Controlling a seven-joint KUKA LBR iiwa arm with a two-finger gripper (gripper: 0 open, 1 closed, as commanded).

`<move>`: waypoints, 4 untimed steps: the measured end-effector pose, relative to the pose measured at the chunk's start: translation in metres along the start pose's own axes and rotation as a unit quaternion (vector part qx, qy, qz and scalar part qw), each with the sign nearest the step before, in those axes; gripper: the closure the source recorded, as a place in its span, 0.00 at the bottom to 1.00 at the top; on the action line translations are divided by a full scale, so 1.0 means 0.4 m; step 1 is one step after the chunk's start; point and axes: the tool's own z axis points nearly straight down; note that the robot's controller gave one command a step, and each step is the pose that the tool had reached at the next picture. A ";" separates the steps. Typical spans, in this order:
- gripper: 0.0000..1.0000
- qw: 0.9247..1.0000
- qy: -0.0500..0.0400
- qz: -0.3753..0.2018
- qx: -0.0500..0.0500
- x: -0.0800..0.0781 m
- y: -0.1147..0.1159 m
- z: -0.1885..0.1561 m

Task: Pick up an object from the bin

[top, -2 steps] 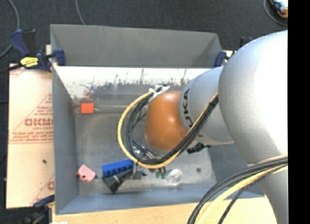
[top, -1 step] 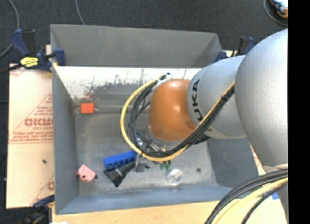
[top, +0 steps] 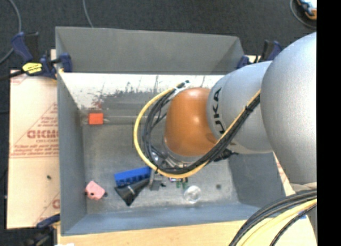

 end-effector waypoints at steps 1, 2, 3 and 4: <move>1.00 1.000 -0.002 -0.002 0.000 -0.025 0.025 0.131; 1.00 1.000 -0.002 0.001 0.000 -0.035 -0.013 0.125; 1.00 1.000 -0.002 0.001 0.000 -0.034 -0.011 0.125; 1.00 1.000 -0.002 -0.011 0.001 -0.060 -0.133 0.125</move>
Offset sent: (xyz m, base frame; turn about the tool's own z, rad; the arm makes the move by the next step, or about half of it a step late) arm 0.0137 -0.0040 -0.0498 0.0007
